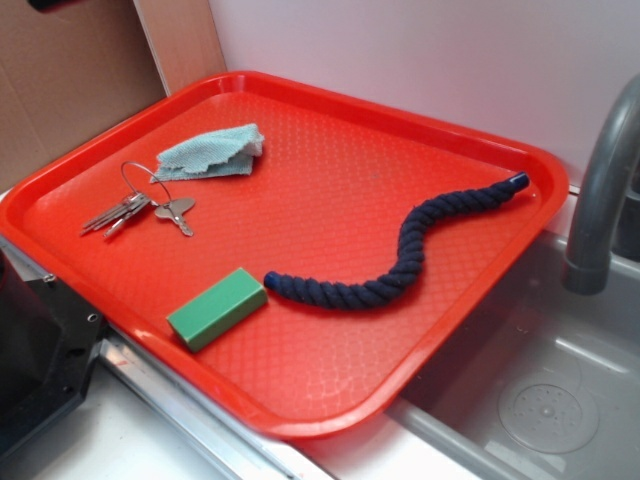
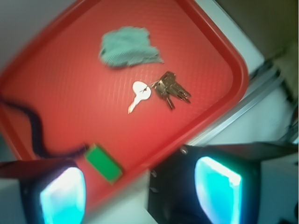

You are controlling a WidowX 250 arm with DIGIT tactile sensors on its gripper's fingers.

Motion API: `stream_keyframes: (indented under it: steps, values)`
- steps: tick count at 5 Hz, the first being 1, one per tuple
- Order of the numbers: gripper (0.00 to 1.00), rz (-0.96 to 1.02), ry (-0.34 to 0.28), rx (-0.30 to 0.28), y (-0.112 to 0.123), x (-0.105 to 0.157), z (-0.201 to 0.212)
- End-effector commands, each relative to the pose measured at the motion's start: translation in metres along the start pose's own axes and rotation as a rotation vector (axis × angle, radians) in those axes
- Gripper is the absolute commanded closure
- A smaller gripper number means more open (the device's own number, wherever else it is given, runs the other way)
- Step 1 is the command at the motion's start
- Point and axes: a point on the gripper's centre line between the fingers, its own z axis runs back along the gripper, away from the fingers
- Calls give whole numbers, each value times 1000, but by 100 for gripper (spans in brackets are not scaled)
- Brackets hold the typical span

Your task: Grab the silver keys.

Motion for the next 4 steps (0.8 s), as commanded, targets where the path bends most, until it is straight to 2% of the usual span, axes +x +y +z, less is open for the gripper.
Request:
stream_keyframes:
  steps: [1, 2, 3, 4]
  values:
    - [0, 468, -97, -22, 24, 42, -50]
    - [0, 708, -166, -9, 20, 45, -71]
    - [0, 968, -156, 17, 16, 60, -102]
    - [0, 1195, -180, 62, 14, 62, -119]
